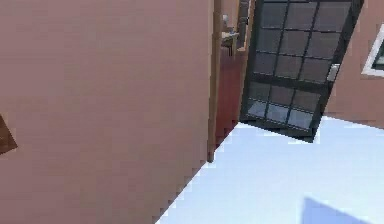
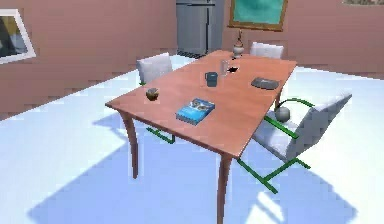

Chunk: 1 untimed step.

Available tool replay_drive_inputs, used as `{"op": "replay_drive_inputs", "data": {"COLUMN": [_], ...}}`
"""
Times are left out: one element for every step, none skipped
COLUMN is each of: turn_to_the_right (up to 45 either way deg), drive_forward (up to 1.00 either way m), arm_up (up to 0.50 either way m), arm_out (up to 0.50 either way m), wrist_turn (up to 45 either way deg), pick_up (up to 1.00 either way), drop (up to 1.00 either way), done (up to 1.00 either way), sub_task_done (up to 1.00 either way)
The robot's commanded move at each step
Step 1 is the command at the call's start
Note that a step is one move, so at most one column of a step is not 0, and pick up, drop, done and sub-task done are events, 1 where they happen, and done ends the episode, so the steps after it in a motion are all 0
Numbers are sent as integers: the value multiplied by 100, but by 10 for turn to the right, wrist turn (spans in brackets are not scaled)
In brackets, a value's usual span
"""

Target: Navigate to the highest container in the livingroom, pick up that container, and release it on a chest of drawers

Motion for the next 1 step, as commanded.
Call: {"op": "replay_drive_inputs", "data": {"turn_to_the_right": [300], "drive_forward": [0], "arm_up": [0], "arm_out": [0], "wrist_turn": [0], "pick_up": [0], "drop": [0], "done": [0], "sub_task_done": [0]}}
